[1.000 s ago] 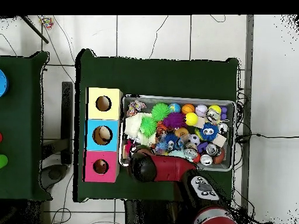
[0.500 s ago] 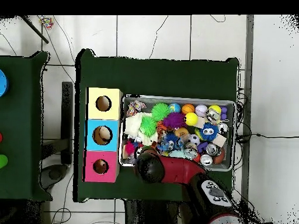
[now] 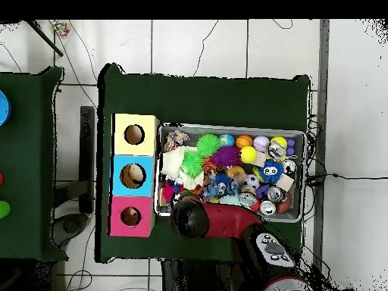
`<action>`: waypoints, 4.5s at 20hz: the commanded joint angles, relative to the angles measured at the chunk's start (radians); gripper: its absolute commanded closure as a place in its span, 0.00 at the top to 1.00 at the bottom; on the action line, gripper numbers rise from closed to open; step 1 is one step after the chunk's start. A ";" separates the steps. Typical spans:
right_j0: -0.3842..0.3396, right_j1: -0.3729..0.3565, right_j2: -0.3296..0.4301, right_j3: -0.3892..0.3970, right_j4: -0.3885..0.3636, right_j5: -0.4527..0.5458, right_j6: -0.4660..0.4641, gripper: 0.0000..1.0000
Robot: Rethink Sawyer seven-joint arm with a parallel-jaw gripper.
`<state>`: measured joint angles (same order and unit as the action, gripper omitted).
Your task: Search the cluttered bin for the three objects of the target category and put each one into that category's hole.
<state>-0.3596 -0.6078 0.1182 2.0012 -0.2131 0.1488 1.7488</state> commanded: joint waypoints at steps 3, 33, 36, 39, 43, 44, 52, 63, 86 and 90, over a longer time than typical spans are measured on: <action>0.101 0.011 0.005 -0.121 0.049 0.160 0.112 1.00; 0.068 0.076 0.125 -0.359 0.093 0.365 0.027 1.00; 0.051 0.080 0.142 -0.364 0.086 0.367 0.014 1.00; 0.036 0.085 0.154 -0.366 0.076 0.368 0.001 1.00; 0.019 0.087 0.162 -0.358 0.059 0.360 -0.009 1.00; 0.015 0.086 0.162 -0.353 0.056 0.357 -0.008 1.00; -0.025 0.095 0.195 -0.347 0.040 0.352 -0.032 1.00; -0.096 0.049 0.231 -0.303 0.016 0.389 -0.076 1.00; -0.106 0.047 0.231 -0.248 -0.043 0.314 -0.022 1.00; -0.115 0.051 0.243 -0.249 -0.047 0.315 -0.030 1.00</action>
<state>-0.4591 -0.5646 0.2873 1.7102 -0.2141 0.4298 1.7488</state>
